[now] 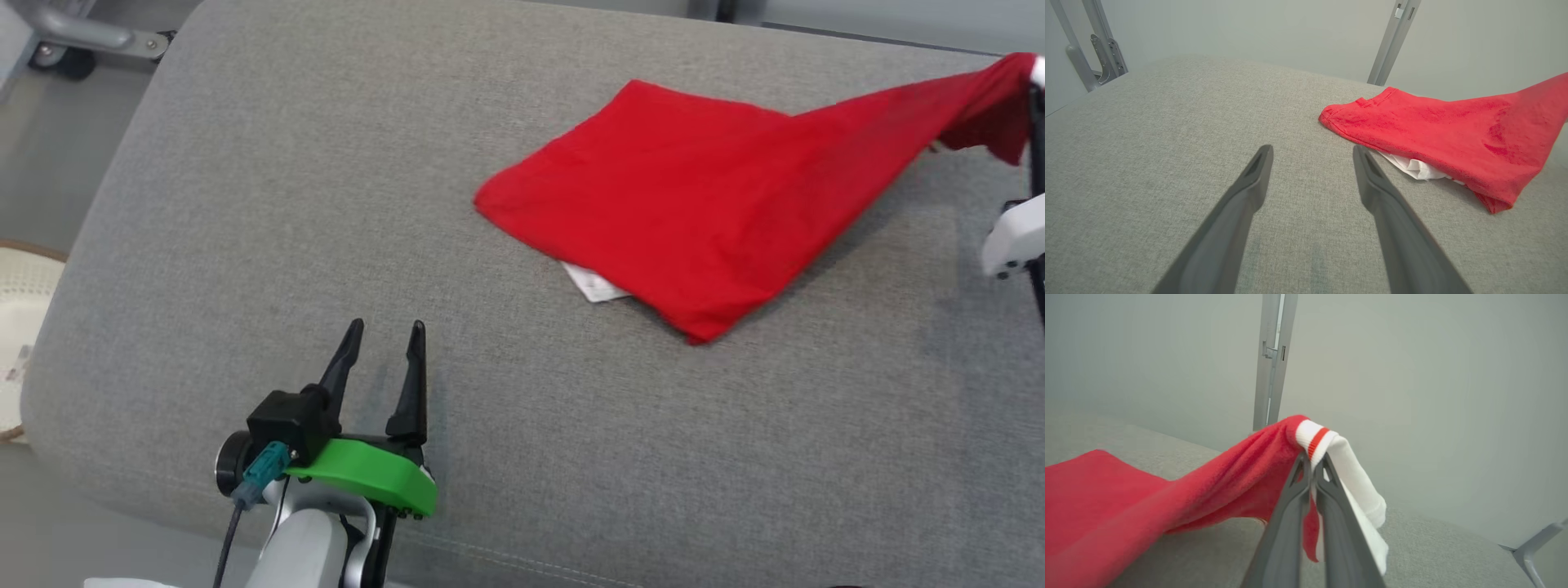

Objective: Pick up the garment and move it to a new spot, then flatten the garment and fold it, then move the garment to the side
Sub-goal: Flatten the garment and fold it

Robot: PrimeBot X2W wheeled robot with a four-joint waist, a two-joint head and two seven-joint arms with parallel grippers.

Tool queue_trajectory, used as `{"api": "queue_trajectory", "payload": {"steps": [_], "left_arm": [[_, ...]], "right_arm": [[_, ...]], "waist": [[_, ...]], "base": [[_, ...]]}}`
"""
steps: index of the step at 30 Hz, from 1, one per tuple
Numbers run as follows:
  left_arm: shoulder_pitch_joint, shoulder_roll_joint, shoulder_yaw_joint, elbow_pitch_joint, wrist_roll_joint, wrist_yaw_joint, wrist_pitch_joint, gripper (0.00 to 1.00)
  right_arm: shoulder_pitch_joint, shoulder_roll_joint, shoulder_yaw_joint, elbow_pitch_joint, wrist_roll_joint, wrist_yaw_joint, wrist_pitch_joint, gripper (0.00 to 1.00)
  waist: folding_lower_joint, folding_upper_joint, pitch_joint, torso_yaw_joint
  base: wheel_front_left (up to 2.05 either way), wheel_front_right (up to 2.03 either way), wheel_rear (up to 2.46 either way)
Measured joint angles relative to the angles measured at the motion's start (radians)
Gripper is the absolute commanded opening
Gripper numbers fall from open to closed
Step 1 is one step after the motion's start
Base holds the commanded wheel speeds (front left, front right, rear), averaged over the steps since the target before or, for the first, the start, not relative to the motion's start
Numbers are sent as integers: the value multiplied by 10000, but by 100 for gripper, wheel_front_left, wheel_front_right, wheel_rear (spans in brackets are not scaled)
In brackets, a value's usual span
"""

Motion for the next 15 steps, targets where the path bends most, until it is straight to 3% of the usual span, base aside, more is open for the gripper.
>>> {"api": "queue_trajectory", "payload": {"steps": [4,5,7,11,15], "left_arm": [[-38,0,-318,25,-54,79,0,100],[-34,2,-349,46,-58,88,0,100],[-6,2,-387,77,-59,105,0,100],[215,4,-276,211,-52,180,0,100],[371,-4,-82,265,50,167,0,100]], "right_arm": [[-978,-410,-823,1235,-740,0,90,0],[-1156,-420,-1083,1561,-980,0,207,48],[-1334,-387,-1530,2052,-1367,0,234,100],[-1224,130,-2230,2587,-1785,0,79,100],[-421,1049,-2113,2224,-1634,0,35,100]], "waist": [[1,0,172,587],[0,0,212,728],[0,0,278,971],[0,0,250,1213],[0,0,163,1060]], "base": [[0,0,0],[0,0,0],[0,0,0],[0,0,0],[0,0,0]]}}
